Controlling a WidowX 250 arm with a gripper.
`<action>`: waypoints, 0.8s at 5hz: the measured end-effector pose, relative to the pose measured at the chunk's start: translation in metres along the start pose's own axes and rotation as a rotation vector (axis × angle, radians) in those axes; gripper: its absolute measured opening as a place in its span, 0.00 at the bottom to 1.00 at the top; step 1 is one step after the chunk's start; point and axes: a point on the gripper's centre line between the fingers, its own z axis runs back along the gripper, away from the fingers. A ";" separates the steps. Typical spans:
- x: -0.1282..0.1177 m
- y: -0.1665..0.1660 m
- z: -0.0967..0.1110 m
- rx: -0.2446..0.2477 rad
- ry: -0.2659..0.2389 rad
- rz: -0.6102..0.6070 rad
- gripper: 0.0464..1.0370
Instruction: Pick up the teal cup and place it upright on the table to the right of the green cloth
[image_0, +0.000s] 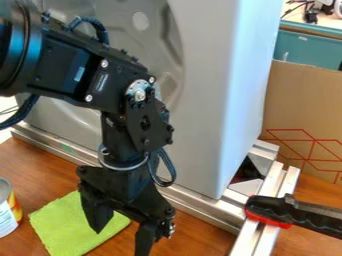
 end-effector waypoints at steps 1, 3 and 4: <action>-0.002 0.000 -0.003 0.003 0.014 0.001 0.96; -0.028 -0.035 -0.024 -0.103 0.046 -0.101 0.96; -0.034 -0.045 -0.036 -0.153 0.103 -0.155 0.96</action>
